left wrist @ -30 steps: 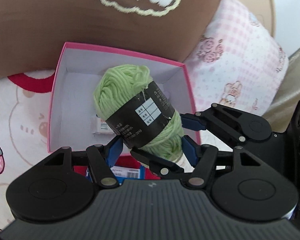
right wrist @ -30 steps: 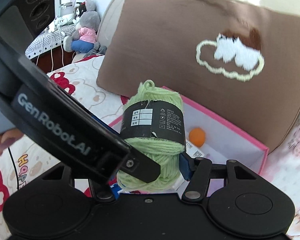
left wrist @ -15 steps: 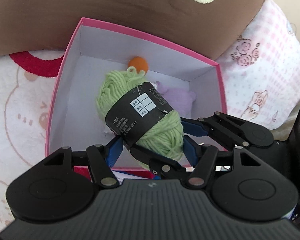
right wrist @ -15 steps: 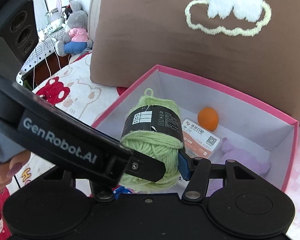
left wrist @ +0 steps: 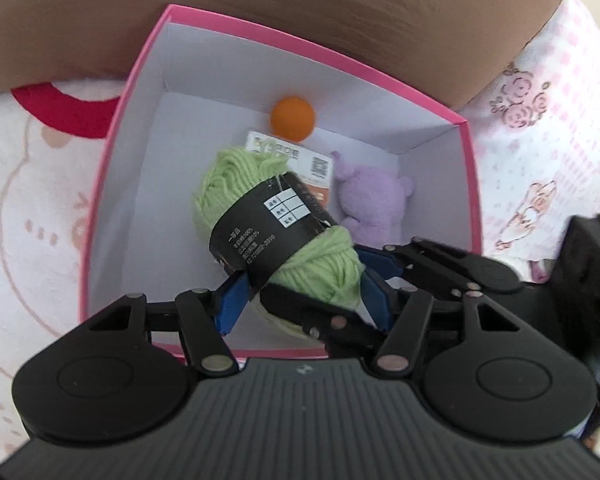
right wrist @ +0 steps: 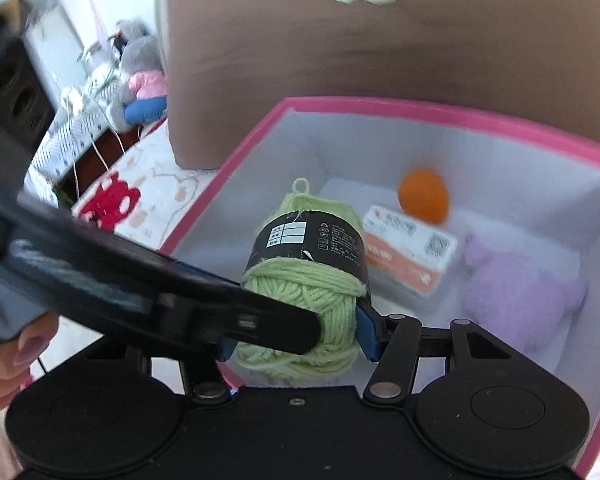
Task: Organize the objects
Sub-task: 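Lower the green yarn ball into the box beside the purple plush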
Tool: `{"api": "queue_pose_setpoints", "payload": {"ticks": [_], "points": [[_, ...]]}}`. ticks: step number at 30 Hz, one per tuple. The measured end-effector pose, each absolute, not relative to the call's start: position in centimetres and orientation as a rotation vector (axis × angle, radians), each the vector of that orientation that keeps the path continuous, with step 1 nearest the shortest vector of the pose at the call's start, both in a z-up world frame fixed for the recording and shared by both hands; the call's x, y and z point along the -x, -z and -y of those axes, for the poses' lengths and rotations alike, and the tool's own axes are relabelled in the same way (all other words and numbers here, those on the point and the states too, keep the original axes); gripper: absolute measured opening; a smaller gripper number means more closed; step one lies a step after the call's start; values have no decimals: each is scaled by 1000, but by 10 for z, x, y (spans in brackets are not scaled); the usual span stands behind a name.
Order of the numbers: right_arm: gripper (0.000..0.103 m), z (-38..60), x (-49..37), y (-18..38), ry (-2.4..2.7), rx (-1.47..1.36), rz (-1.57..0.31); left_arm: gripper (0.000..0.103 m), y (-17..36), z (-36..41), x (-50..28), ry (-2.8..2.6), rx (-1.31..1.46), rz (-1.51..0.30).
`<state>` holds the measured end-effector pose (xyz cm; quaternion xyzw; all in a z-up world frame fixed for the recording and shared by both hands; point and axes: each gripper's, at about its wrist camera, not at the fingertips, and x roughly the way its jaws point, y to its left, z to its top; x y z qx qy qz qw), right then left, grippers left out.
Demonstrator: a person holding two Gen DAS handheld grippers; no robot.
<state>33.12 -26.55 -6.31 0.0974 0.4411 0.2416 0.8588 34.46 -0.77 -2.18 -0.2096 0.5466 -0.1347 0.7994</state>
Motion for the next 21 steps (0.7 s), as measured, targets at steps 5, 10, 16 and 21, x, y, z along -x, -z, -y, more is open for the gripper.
{"api": "queue_pose_setpoints", "payload": {"ticks": [5, 10, 16, 21], "points": [[62, 266, -330, 68, -489, -233, -927, 59, 22, 12, -347, 297, 446, -1180], [62, 258, -335, 66, -485, -232, -939, 59, 20, 14, -345, 269, 400, -1158], [62, 248, -341, 67, -380, -360, -907, 59, 17, 4, -355, 259, 357, -1114], [62, 226, -345, 65, -351, -311, -909, 53, 20, 1, -363, 236, 254, -1117]]}}
